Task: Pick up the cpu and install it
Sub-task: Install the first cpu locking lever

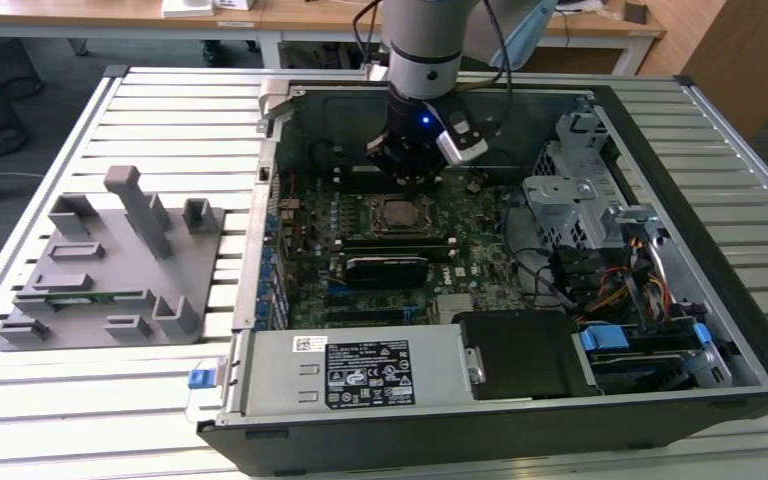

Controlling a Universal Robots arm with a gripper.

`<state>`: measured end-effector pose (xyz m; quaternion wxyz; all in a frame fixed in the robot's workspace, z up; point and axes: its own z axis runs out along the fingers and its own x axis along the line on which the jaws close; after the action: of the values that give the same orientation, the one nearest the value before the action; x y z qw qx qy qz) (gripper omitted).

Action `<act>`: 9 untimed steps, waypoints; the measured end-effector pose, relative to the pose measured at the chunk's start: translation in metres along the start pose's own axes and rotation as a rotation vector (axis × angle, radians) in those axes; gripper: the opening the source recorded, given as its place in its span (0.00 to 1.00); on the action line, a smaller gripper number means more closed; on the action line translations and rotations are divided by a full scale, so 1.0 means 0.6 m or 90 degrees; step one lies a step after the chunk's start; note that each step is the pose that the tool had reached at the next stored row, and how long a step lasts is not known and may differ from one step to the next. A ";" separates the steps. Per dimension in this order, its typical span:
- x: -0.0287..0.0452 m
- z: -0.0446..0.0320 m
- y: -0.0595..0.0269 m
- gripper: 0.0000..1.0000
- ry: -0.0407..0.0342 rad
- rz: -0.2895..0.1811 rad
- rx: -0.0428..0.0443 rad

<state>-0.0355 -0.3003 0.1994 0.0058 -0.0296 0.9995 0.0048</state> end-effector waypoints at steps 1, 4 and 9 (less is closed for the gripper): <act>0.000 0.001 0.000 0.11 0.0004 0.000 0.0035; 0.000 0.005 0.000 0.11 0.0008 0.000 0.0060; 0.000 0.006 0.000 0.11 0.0001 0.000 -0.0033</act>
<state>-0.0354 -0.3001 0.1957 0.0057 -0.0296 0.9995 0.0074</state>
